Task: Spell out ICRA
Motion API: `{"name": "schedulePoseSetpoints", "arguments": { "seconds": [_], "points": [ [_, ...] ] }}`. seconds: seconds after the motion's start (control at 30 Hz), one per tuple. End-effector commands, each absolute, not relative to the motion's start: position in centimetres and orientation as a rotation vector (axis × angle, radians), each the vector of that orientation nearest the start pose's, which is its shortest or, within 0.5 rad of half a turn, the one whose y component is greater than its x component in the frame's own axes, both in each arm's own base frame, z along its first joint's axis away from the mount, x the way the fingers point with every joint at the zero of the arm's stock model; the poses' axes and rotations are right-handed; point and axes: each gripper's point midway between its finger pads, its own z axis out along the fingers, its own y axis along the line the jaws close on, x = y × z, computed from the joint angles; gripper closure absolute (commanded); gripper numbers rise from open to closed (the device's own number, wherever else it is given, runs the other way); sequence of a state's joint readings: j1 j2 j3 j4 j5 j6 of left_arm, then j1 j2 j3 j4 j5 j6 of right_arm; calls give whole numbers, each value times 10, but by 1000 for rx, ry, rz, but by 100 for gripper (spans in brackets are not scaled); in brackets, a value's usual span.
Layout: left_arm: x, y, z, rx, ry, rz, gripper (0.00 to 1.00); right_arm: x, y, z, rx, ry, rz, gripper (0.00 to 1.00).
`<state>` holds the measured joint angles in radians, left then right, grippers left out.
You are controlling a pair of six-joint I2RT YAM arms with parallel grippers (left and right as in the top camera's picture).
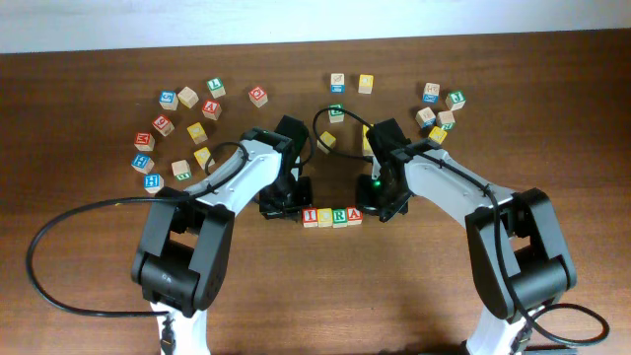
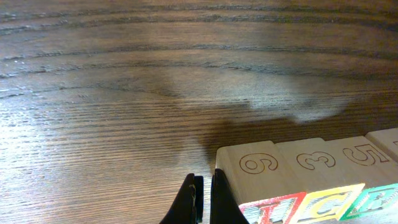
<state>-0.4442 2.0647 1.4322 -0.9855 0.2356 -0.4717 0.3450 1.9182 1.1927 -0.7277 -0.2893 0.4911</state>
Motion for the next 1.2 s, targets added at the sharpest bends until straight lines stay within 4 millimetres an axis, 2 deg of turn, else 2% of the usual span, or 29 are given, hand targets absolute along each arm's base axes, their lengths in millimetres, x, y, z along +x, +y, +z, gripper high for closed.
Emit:
{"name": "schedulePoseSetpoints", "arguments": {
  "seconds": [0.0,0.13,0.37,0.47,0.67,0.73,0.83,0.9,1.07,1.17],
  "points": [
    [309,-196,5,-60,3290,-324,100,316,179,6,193,3133,571,96],
    [309,-196,5,-59,3291,-326,100,310,178,5,303,3161,565,96],
    [309,-195,5,-59,3292,-316,100,312,172,3,305,3156,503,96],
    [317,-179,3,-78,3267,-205,100,314,156,-1,314,3148,362,91],
    [348,-147,8,-211,3200,-185,100,320,140,-4,231,3121,214,89],
    [358,-150,8,-207,3159,-219,100,321,140,-4,230,3118,215,89],
    [361,-173,10,-156,3133,-328,100,324,139,-4,229,3102,203,88],
    [364,-184,11,-113,3109,-341,100,329,128,-5,231,3077,106,86],
    [369,-192,12,-86,3077,-363,100,327,123,-5,233,3079,61,85],
    [365,-200,12,-57,3080,-369,100,329,123,-5,233,3073,65,85]
  ]
}}
